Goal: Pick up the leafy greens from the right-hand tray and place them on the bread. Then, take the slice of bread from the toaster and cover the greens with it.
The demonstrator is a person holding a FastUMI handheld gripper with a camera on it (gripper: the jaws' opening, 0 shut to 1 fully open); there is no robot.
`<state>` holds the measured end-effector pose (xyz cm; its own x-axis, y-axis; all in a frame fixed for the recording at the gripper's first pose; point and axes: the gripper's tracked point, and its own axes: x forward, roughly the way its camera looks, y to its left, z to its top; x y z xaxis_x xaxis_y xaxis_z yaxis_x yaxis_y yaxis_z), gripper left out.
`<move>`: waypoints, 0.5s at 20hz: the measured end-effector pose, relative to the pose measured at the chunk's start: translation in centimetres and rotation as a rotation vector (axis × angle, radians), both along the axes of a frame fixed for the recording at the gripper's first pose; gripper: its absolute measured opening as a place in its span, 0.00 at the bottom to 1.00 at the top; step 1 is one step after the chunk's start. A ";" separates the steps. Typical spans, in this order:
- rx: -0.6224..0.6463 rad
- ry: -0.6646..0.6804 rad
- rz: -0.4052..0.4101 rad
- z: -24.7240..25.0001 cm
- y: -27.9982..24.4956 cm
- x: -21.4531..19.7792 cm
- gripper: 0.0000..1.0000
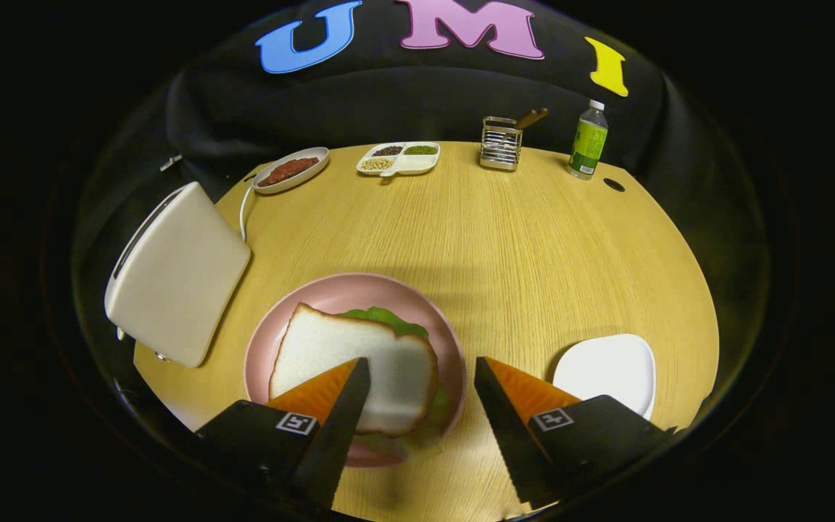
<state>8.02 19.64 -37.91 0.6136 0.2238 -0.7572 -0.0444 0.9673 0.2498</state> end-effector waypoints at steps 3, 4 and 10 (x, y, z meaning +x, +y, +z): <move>-0.006 -0.043 0.008 1.1 -0.4 -0.6 1.00; -0.011 -0.060 0.006 1.7 -0.7 -0.7 1.00; -0.032 -0.214 -0.012 8.3 -2.2 0.3 0.99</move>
<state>8.33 17.45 -29.56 0.7636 0.1938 -0.6159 -0.0819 0.9753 0.2052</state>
